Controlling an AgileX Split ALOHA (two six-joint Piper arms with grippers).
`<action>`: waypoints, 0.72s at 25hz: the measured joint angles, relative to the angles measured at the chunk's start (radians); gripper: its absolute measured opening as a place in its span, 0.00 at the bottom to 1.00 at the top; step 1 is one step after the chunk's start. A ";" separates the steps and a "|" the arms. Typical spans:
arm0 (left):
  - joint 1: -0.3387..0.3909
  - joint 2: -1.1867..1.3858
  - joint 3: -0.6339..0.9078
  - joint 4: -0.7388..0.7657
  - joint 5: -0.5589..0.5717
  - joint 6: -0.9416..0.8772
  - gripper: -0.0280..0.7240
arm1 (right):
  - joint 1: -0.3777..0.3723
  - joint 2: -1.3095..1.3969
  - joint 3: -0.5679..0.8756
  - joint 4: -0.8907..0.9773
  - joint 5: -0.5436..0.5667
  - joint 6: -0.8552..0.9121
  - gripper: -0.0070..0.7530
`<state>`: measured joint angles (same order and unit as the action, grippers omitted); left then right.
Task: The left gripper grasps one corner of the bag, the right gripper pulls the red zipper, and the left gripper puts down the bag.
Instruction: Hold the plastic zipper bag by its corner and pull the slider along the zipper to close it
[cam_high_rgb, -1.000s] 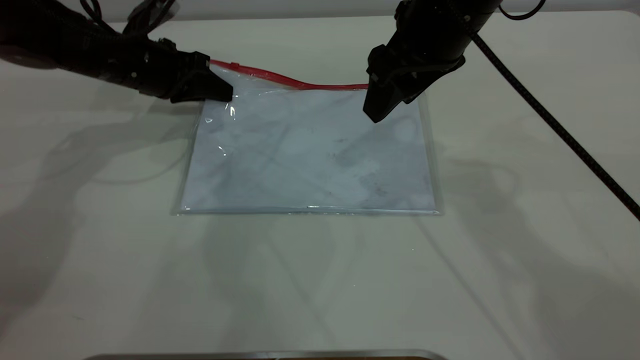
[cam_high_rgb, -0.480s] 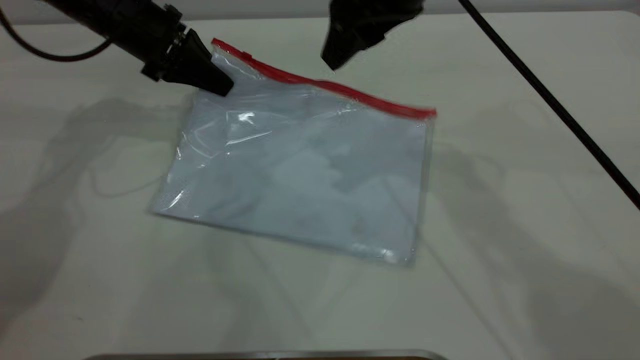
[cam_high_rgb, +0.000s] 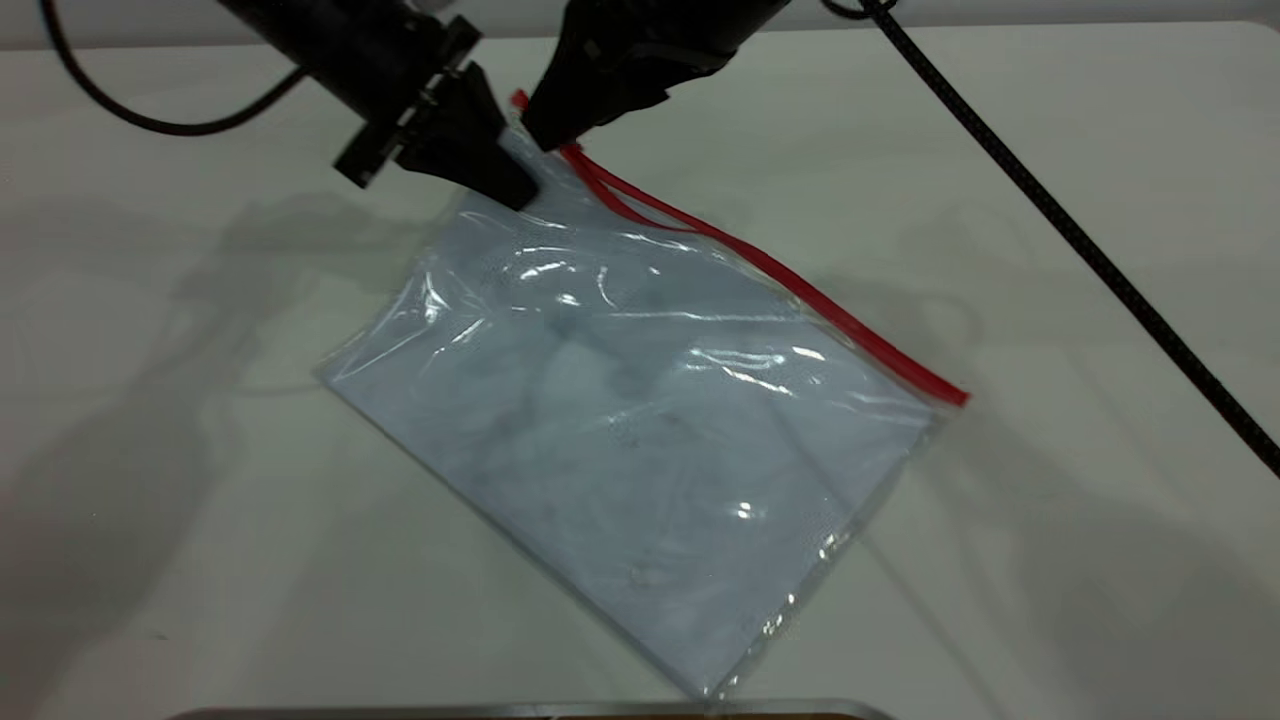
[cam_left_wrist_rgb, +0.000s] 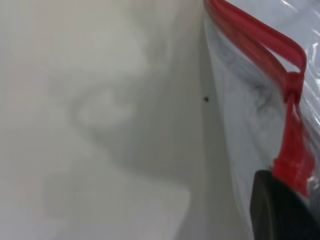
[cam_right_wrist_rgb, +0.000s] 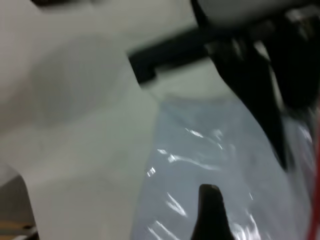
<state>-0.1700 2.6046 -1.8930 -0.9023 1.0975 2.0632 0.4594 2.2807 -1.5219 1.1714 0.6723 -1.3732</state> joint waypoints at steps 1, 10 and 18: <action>-0.008 0.000 0.000 0.000 -0.003 0.001 0.11 | 0.000 0.006 -0.001 0.016 0.001 -0.015 0.78; -0.026 0.000 0.000 -0.054 -0.009 0.001 0.11 | 0.000 0.032 -0.001 0.041 -0.081 -0.028 0.78; -0.026 0.000 0.000 -0.056 -0.012 0.001 0.11 | -0.021 0.032 -0.001 0.041 -0.158 -0.030 0.78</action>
<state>-0.1961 2.6046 -1.8930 -0.9580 1.0859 2.0640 0.4382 2.3123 -1.5229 1.2129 0.5145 -1.4033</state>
